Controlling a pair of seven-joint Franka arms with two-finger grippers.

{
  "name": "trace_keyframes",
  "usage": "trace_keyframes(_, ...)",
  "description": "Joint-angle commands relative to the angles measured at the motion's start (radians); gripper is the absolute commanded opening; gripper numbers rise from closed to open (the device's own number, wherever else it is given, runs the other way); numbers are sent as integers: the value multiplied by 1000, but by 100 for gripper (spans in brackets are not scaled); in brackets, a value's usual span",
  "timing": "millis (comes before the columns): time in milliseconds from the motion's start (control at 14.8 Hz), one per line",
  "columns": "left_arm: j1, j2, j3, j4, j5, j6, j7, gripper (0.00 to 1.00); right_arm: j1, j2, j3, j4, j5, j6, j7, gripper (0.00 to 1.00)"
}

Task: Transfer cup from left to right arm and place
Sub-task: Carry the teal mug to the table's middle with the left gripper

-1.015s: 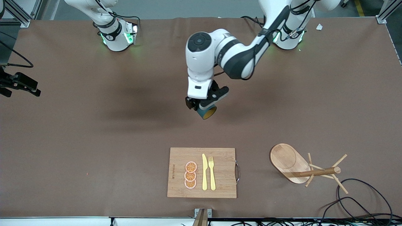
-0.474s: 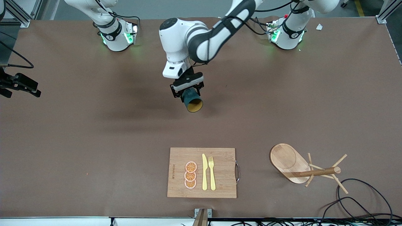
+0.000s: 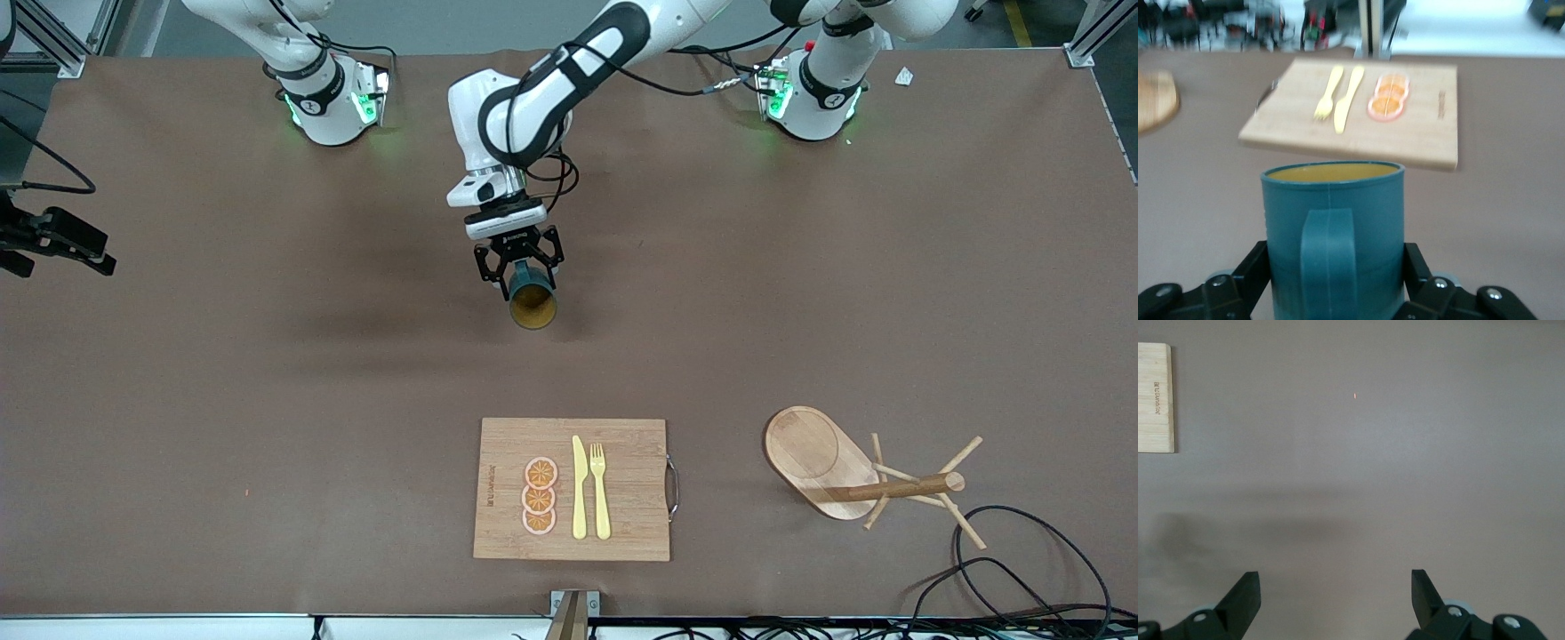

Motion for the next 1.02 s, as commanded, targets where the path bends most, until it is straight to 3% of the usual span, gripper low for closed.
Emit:
trace_keyframes(0, -32, 48, 11, -10, 169, -36, -155, 71, -7, -17, 6, -25, -18, 16, -2, 100)
trace_keyframes(338, -52, 149, 11, -10, 403, -122, -359, 71, -5, -17, 6, -30, -16, 16, -1, 100)
trace_keyframes(542, -64, 203, 11, -9, 502, -185, -389, 71, -5, -17, 6, -30, -16, 16, -1, 100)
trace_keyframes(948, -73, 246, 11, -12, 559, -188, -438, 80, -5, -17, 6, -32, -14, 16, -1, 100)
